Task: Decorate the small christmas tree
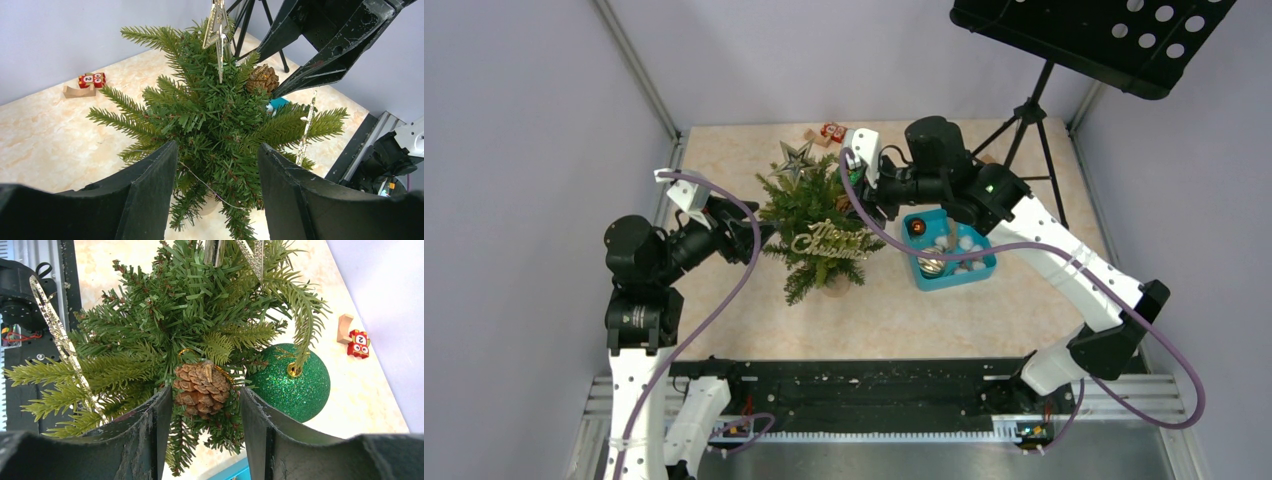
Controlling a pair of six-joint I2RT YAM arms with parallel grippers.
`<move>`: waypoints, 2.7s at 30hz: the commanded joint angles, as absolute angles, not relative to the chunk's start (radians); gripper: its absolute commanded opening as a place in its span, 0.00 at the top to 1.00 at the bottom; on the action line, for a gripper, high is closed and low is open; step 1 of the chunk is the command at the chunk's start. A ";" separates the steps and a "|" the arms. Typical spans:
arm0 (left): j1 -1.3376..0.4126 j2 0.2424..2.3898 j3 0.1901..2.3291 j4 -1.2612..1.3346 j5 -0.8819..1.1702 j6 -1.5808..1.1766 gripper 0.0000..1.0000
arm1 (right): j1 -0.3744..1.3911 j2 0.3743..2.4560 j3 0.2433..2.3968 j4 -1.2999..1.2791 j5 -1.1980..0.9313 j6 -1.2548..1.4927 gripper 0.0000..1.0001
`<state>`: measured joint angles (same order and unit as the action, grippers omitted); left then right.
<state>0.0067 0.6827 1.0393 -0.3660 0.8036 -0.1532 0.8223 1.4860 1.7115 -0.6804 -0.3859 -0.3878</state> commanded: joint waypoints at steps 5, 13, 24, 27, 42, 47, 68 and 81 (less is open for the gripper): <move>0.005 0.669 1.035 -0.327 0.804 -0.129 0.35 | 0.832 1.471 1.772 -0.656 -0.394 -0.365 0.47; 0.005 0.666 1.031 -0.327 0.797 -0.124 0.35 | 0.832 1.472 1.782 -0.657 -0.397 -0.350 0.45; 0.005 0.662 1.030 -0.328 0.796 -0.120 0.35 | 0.833 1.455 1.790 -0.658 -0.402 -0.337 0.43; 0.005 0.661 1.030 -0.328 0.798 -0.123 0.35 | 0.833 1.446 1.799 -0.655 -0.407 -0.329 0.43; 0.005 0.664 1.038 -0.357 0.786 -0.114 0.34 | 0.819 1.422 1.902 -0.629 -0.281 -0.149 0.17; 0.005 0.646 1.024 -0.425 0.694 -0.131 0.34 | 0.603 1.375 1.859 -0.623 -0.078 0.138 0.13; 0.018 0.579 0.890 -0.460 0.371 -0.301 0.32 | 0.315 1.549 1.200 -0.585 0.283 0.268 0.70; 0.019 0.572 0.888 -0.465 0.358 -0.273 0.32 | 0.302 1.681 1.158 -0.546 0.287 0.311 0.60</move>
